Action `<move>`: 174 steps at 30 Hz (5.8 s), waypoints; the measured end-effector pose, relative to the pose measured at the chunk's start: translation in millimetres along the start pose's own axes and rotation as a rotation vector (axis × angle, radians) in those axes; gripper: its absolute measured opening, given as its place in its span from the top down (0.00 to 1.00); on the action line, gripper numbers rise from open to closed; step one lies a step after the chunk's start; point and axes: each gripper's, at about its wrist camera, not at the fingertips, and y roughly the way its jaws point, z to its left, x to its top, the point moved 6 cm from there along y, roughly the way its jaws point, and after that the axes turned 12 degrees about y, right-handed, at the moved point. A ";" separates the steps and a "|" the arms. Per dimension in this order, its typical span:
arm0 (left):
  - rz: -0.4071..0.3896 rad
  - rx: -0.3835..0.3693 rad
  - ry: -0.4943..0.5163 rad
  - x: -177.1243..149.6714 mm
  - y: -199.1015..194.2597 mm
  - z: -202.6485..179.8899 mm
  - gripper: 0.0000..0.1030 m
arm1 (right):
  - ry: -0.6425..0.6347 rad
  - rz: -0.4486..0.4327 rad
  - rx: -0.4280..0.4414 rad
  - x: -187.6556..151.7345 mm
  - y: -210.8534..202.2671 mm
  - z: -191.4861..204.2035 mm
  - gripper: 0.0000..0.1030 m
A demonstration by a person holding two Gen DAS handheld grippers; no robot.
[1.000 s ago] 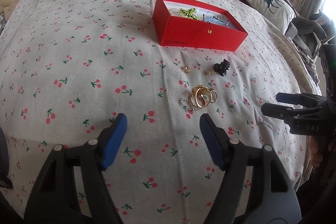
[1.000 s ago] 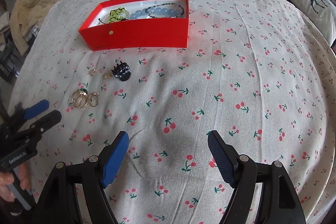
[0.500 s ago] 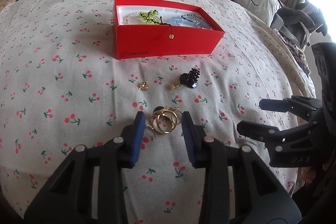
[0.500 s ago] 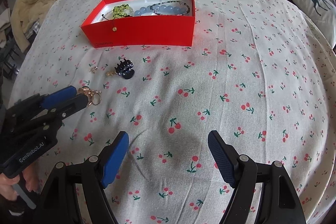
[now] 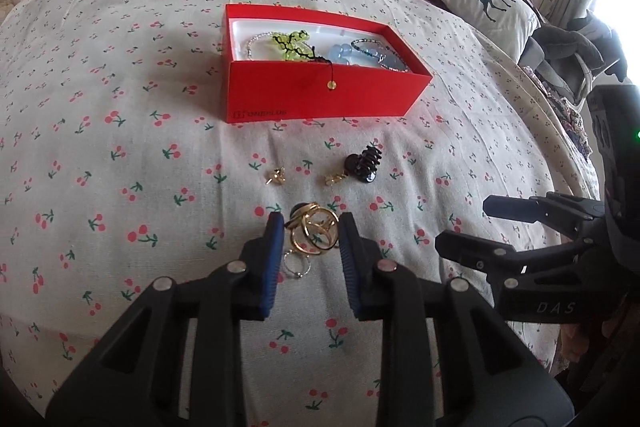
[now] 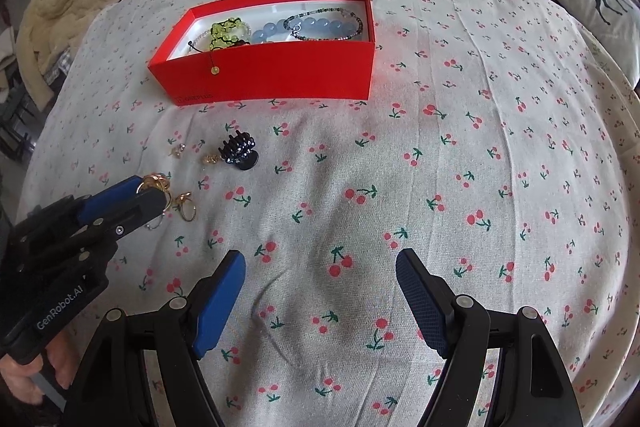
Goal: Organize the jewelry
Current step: 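Lower the left tool onto the gold rings and close it, then grasp the black hair clip with the right tool while the left tool holds the gold rings, then carry the rings and hair clip into the red box and open both tools, then lift both open tools away from the red box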
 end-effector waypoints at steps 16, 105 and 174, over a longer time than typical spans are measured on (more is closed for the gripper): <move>-0.019 0.047 -0.099 -10.0 -28.1 39.0 0.71 | 0.073 -0.016 0.038 23.5 15.9 25.8 0.24; -0.154 0.065 -0.167 88.4 3.3 37.1 0.71 | 0.253 -0.122 0.259 125.6 -30.9 11.3 0.76; 0.101 0.265 -0.141 -26.8 -37.3 64.6 0.01 | 0.103 -0.047 0.122 36.6 -15.9 -0.5 0.20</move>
